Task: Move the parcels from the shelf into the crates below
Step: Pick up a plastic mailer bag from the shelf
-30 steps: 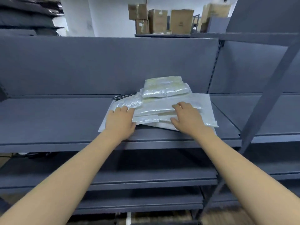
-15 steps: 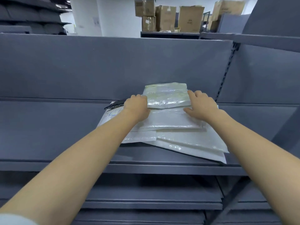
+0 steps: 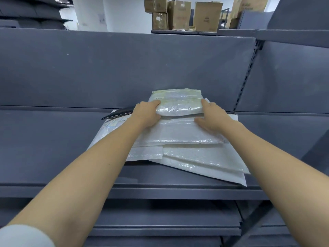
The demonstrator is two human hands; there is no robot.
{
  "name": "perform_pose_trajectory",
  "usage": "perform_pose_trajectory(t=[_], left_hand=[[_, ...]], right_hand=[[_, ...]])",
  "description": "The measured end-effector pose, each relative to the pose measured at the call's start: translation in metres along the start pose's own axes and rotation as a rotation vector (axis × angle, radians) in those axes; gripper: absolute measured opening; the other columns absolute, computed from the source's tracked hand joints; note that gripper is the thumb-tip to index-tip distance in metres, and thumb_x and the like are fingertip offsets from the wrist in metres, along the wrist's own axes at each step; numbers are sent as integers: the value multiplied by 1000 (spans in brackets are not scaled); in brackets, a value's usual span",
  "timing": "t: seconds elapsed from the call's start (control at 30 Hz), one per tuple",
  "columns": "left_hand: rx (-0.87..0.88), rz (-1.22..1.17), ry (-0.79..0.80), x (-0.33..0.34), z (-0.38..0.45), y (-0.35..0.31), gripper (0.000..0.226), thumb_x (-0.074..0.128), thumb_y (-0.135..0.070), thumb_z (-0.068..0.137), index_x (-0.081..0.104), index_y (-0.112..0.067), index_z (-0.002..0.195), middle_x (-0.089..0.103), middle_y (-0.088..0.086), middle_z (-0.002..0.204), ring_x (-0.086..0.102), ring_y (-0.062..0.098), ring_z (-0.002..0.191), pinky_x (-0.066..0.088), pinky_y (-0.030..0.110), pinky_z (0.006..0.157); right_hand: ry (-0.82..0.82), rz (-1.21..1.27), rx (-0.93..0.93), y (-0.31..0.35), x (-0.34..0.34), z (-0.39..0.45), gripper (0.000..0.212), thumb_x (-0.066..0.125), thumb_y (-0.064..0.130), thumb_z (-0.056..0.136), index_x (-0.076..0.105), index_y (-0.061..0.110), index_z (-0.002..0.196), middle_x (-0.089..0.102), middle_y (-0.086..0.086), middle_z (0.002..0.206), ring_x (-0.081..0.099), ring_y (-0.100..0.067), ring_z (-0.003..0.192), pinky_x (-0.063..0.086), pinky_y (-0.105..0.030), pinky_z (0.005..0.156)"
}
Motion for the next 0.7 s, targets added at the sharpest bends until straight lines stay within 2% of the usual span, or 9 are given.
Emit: perform_pose_trajectory(t=[0.13,0.3,0.4,0.5,0.6,0.67,0.7], left_hand=[[-8,-76,-67,-21,-13,-2,53,57,-30,91,40,-30,141,55,4,134,45,29,123,36,31,94],[-29,-287,-225,-35,-62,7,50,65,-26,86,50,-32,134,53,16,117,50,32,110,36,29,90],[24,-467,-398,-41,-115,5,49,65,-10,86,55,-27,130,41,9,119,42,15,99,25,7,85],[99,-591,-554,-50,-177,-4,53,61,5,83,59,-29,123,31,-1,122,34,2,105,20,-4,92],[145,-706,-534,-47,-227,-12,61,60,10,79,57,-39,114,30,-7,123,32,-12,111,23,-3,95],[135,-792,-439,-38,-253,-14,58,61,1,77,55,-47,110,29,-16,124,31,-16,116,24,-2,97],[127,-826,-407,-33,-266,-13,53,60,-6,74,56,-47,107,30,-19,124,35,-14,116,26,-1,96]], right_hand=[[-120,160,19,2,-19,-15,58,55,36,93,33,8,138,46,-21,124,50,-37,107,34,-34,77],[-267,483,39,12,-30,-71,63,59,43,90,37,9,138,48,-12,128,44,-26,119,33,-26,84],[-317,715,113,13,-30,-116,49,57,42,91,46,14,130,50,0,128,46,-16,119,33,-21,88],[-360,873,207,9,-24,-164,32,59,35,91,51,18,116,57,8,107,54,-14,105,38,-14,72],[-295,1074,317,3,-6,-208,55,65,31,88,39,23,136,50,17,98,56,-11,97,37,-9,68],[-196,1197,347,1,9,-235,68,67,26,87,31,25,144,52,16,101,57,-6,97,39,-11,68],[-143,1233,335,1,15,-247,68,68,21,86,34,23,144,55,13,103,58,-3,96,43,-11,69]])
Point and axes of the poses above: each hand's wrist, its own z-axis towards the middle knuckle, its own x-axis out of the palm, y = z × x, the point moved 8 cm from there along z, towards the middle knuckle
